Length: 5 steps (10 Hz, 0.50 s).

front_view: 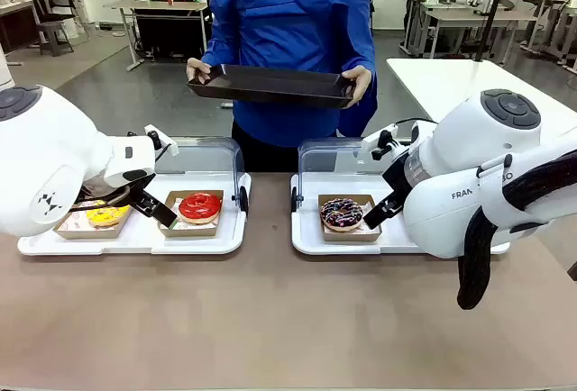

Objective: Provide the desired donut to the person.
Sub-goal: Pick up and lift the Paper togo box containing the Donut pointed at by the person.

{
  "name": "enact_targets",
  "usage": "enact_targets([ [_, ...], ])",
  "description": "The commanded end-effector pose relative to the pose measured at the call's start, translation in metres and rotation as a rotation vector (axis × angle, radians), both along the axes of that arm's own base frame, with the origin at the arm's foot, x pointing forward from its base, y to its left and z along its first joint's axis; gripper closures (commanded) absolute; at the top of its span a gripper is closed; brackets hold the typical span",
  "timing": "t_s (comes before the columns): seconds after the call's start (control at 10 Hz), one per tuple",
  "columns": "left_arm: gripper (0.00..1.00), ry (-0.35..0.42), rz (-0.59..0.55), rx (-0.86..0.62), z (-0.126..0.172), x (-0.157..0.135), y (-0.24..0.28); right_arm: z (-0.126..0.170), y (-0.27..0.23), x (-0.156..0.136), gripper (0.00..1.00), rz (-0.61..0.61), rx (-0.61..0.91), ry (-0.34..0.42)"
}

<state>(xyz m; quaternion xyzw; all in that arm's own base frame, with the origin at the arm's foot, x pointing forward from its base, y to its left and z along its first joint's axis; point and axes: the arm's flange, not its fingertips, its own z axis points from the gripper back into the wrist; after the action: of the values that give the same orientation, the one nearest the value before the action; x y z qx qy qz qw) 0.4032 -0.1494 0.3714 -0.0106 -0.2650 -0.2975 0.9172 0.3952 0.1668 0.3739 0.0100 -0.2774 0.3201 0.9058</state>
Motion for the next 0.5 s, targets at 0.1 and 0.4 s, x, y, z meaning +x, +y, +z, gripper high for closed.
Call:
enact_targets([
  [0.1, 0.0, -0.001, 0.0, 0.0, 0.0, 0.0, 0.0, 0.0, 0.0, 0.0, 0.0, 0.0, 0.0, 0.0],
  [0.4, 0.0, -0.001, 0.0, 0.0, 0.0, 0.0, 0.0, 0.0, 0.0, 0.0, 0.0, 0.0, 0.0, 0.0],
])
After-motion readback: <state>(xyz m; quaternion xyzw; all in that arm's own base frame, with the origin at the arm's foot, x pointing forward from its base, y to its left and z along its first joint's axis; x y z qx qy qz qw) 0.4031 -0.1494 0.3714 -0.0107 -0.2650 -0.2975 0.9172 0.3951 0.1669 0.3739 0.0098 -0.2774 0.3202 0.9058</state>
